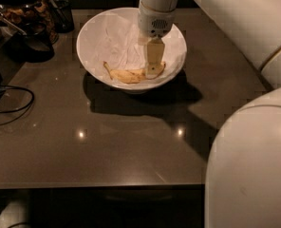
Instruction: Pick banana from white bowl
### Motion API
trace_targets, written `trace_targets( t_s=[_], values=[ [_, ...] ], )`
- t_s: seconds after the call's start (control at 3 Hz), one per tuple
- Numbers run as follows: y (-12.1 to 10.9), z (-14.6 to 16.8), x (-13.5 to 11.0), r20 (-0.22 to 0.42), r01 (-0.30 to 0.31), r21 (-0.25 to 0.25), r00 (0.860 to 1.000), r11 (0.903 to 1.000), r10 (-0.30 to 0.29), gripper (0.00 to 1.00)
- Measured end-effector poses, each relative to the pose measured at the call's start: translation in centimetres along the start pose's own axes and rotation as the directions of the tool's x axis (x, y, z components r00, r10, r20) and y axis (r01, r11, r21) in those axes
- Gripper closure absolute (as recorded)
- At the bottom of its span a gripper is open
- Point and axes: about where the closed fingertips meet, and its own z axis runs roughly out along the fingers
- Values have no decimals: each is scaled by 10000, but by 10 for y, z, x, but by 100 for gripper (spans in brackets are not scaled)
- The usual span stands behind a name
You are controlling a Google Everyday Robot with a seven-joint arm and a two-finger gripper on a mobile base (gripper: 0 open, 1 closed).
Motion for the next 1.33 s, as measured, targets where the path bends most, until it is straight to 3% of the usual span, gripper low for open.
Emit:
trace_targets(
  t_s=[1.33],
  values=[
    [-5, 29, -6, -156, 622, -428, 9979, 9971, -629, 32]
  ],
)
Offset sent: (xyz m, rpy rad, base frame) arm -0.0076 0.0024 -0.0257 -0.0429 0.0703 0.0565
